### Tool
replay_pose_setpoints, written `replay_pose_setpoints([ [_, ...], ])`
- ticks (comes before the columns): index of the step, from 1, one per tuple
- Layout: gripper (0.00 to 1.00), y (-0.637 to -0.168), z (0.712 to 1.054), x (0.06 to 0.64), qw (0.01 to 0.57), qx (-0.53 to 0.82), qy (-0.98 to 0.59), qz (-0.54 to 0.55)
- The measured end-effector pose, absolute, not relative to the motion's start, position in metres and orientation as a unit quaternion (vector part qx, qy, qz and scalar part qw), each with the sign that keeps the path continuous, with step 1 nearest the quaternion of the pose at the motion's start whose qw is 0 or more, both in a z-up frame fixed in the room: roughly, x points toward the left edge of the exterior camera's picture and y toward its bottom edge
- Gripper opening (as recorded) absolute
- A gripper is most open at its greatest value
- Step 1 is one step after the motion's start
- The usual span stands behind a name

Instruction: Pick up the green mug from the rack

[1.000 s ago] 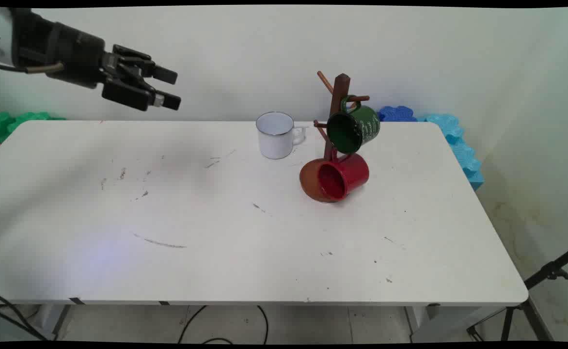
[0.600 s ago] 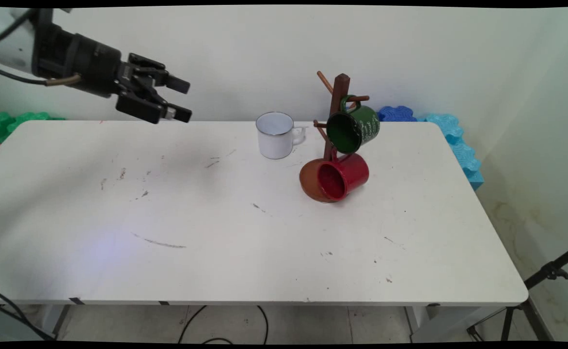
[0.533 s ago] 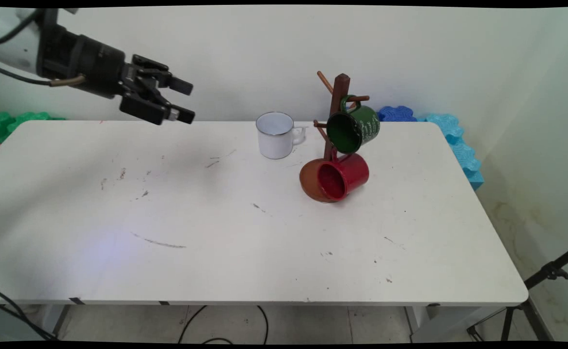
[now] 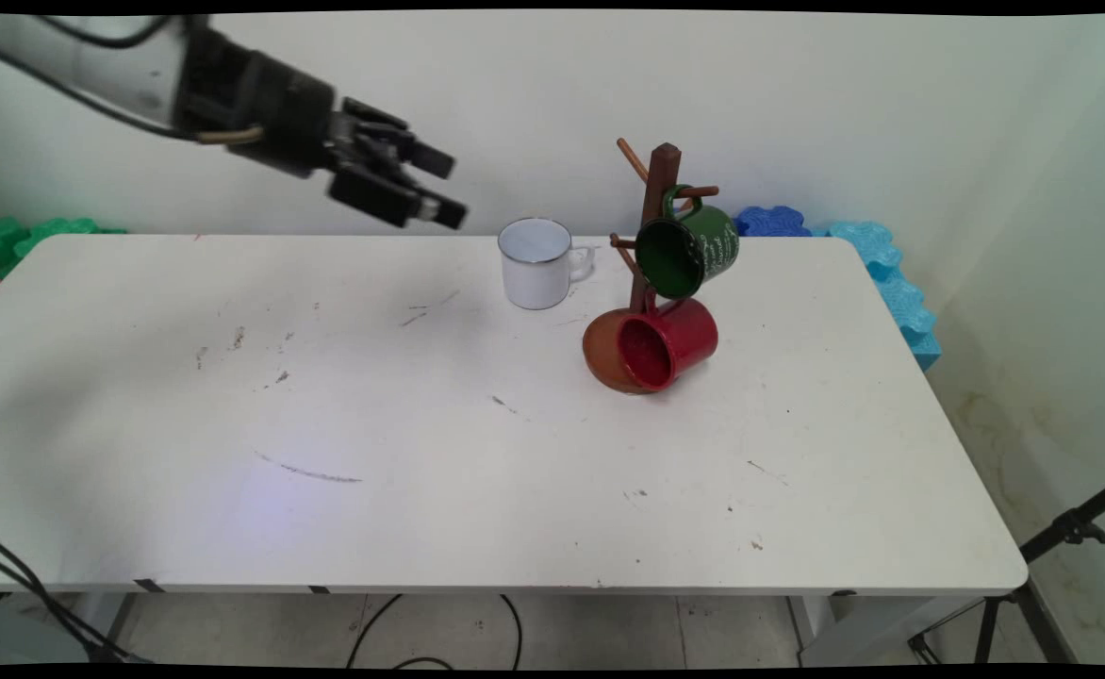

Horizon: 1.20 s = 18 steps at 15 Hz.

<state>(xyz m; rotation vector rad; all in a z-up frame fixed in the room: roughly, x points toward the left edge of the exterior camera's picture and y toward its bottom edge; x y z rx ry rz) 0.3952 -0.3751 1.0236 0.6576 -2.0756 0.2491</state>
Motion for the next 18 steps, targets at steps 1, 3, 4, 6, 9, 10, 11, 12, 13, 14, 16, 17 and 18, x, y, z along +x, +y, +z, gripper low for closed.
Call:
replay_pose_setpoints([
  [1,1.00,-0.378,1.025,0.384,0.456,0.275,-0.841,0.098],
  [3,1.00,-0.382,1.024,0.365,0.454,0.290,-0.838,0.090],
  [4,1.00,-0.384,1.023,0.352,0.451,0.301,-0.836,0.084],
  [6,1.00,-0.386,1.019,0.327,0.449,0.321,-0.831,0.071],
  [9,1.00,-0.388,1.009,0.297,0.448,0.343,-0.823,0.064],
  [10,1.00,-0.389,1.003,0.286,0.449,0.352,-0.819,0.064],
  [11,1.00,-0.391,0.997,0.277,0.450,0.360,-0.815,0.064],
  [12,1.00,-0.392,0.991,0.268,0.450,0.368,-0.811,0.066],
  [13,1.00,-0.393,0.987,0.263,0.450,0.372,-0.809,0.068],
  [14,1.00,-0.395,0.980,0.255,0.451,0.378,-0.806,0.070],
  [16,1.00,-0.399,0.966,0.242,0.450,0.389,-0.800,0.077],
  [17,1.00,-0.402,0.959,0.235,0.450,0.395,-0.797,0.081],
  [18,1.00,-0.404,0.953,0.230,0.450,0.398,-0.795,0.084],
])
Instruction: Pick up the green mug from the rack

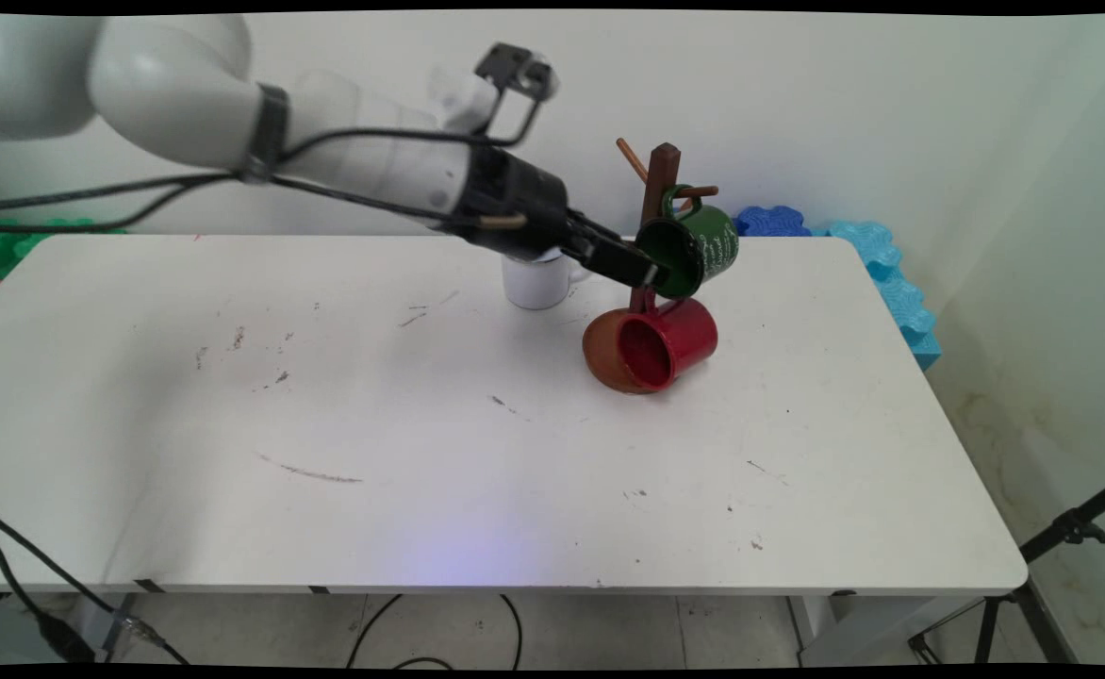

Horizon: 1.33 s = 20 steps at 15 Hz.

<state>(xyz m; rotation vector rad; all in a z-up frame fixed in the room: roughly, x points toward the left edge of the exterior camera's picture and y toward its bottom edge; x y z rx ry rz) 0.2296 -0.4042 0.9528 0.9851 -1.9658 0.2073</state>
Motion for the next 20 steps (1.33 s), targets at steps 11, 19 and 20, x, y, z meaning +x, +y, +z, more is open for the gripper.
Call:
replay_pose_setpoints([
  [11,1.00,-0.421,0.915,0.180,0.469,0.396,-0.782,0.106],
  [19,1.00,-0.433,0.901,0.164,0.474,0.394,-0.778,0.124],
  [20,1.00,-0.434,0.899,0.162,0.475,0.393,-0.778,0.125],
])
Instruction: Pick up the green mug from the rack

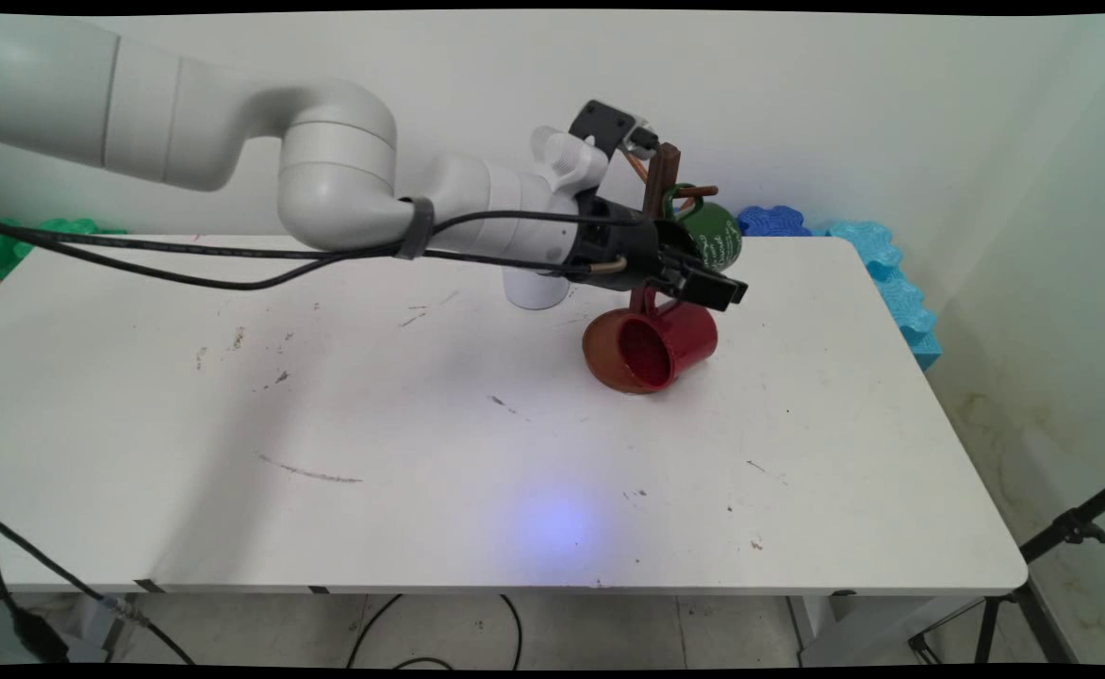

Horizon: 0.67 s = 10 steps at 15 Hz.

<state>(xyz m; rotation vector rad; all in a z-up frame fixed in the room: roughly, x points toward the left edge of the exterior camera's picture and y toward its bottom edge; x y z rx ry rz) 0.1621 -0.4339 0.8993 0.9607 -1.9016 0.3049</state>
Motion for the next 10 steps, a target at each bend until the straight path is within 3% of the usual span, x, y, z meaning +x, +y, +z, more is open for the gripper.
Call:
replay_pose_setpoints([
  [6,1.00,-0.4359,0.8935,0.1555,0.480,0.389,-0.776,0.130],
  [7,0.00,-0.4359,0.8931,0.1551,0.480,0.388,-0.776,0.130],
  [10,0.00,-0.4356,0.8915,0.1540,0.482,0.387,-0.775,0.132],
])
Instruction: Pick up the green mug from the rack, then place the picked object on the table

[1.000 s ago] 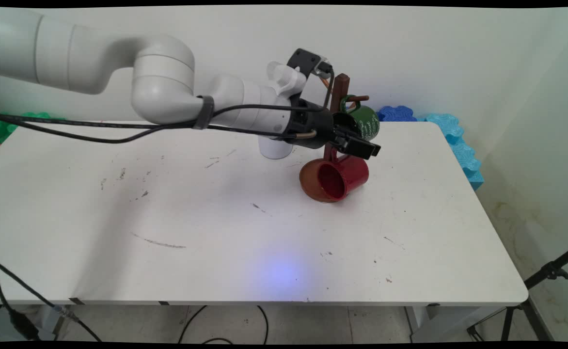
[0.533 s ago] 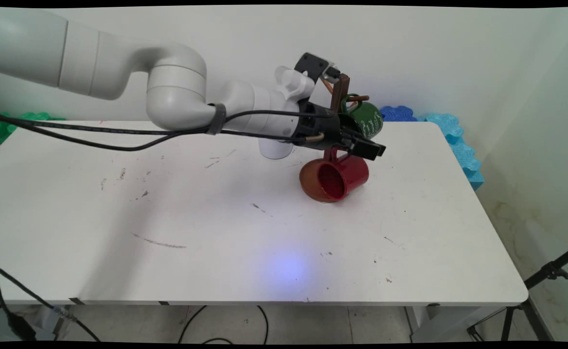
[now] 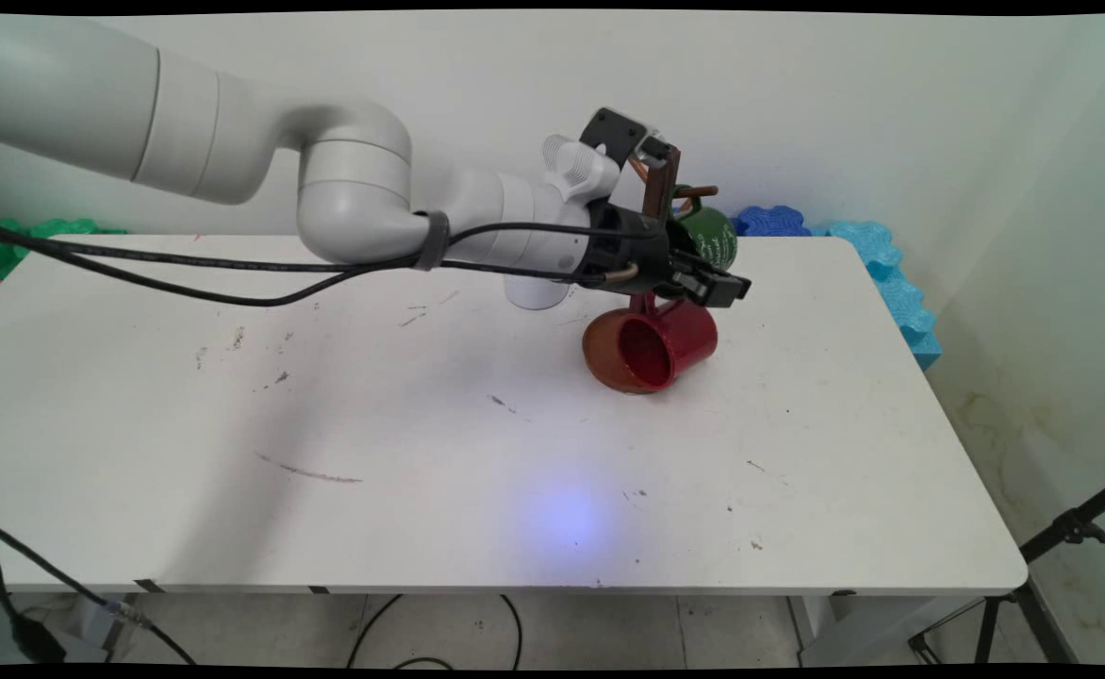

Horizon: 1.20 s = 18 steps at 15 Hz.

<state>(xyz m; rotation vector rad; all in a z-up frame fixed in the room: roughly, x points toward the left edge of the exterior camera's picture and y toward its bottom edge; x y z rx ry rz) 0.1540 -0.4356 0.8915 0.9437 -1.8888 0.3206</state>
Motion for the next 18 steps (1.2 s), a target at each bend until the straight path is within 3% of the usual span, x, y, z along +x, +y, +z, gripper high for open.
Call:
replay_pose_setpoints([
  [18,0.00,-0.430,0.904,0.154,0.499,0.368,-0.773,0.137],
])
